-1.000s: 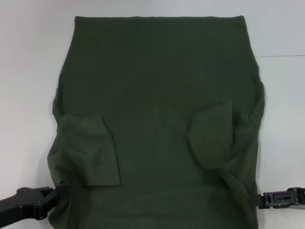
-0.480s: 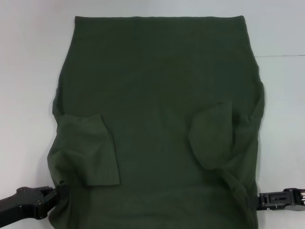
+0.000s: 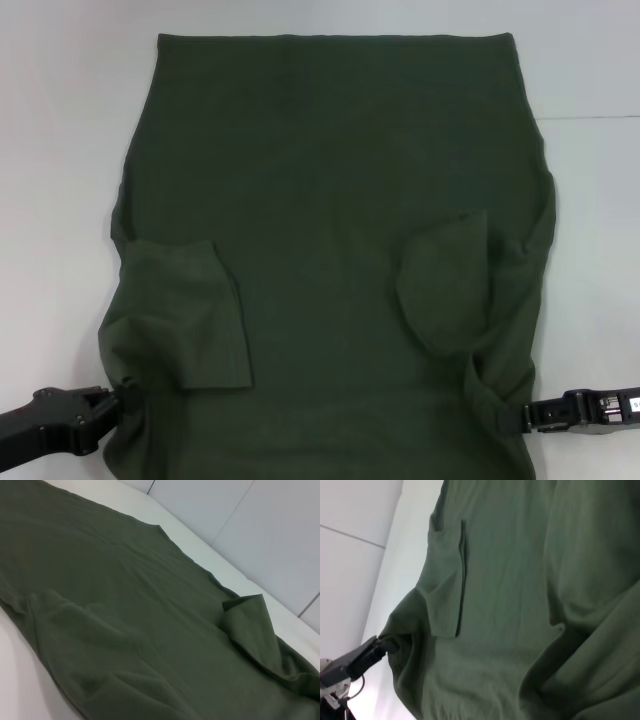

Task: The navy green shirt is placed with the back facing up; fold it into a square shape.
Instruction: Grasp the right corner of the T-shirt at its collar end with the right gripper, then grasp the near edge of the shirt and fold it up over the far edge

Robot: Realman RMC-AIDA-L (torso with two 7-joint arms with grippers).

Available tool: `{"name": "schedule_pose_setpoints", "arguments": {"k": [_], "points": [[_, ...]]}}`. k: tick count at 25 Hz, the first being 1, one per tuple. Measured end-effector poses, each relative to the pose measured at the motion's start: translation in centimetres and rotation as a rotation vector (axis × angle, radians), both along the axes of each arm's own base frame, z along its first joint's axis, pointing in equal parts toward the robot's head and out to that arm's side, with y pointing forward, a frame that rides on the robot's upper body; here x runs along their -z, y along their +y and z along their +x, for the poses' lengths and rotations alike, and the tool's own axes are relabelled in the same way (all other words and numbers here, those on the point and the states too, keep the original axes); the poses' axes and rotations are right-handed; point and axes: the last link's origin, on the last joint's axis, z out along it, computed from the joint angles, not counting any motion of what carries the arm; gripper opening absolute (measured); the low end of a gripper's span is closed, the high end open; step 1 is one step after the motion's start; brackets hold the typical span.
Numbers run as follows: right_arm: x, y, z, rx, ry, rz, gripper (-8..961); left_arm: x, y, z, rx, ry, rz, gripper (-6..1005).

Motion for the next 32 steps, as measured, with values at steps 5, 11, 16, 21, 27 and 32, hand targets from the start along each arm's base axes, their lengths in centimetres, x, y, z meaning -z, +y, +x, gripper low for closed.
{"name": "schedule_pose_setpoints", "arguments": {"k": [5,11,16,21,27,32], "points": [[0.1,-0.2,0.1,-0.002,-0.006,-0.006,355,0.0,0.0,0.0,0.002,-0.003,-0.002,0],[-0.1,-0.7,0.4,-0.005,0.006,0.007,106,0.0,0.0,0.1,0.001,-0.007,-0.004,0],[-0.2,-0.9,0.4,-0.026,0.012,0.009,18,0.1,0.0,0.2,-0.001,-0.014,-0.007,0],[-0.9,-1.4,0.3,-0.065,0.062,0.049,15,-0.2,-0.1,0.7,-0.015,-0.061,-0.036,1],[-2.4,-2.9,1.5,-0.076,0.088,0.134,15,-1.5,-0.6,0.4,-0.082,-0.109,-0.048,1],[-4.0,-4.3,3.0,-0.067,0.083,0.207,15,-2.7,-1.3,-0.8,-0.142,-0.115,-0.026,1]]}}
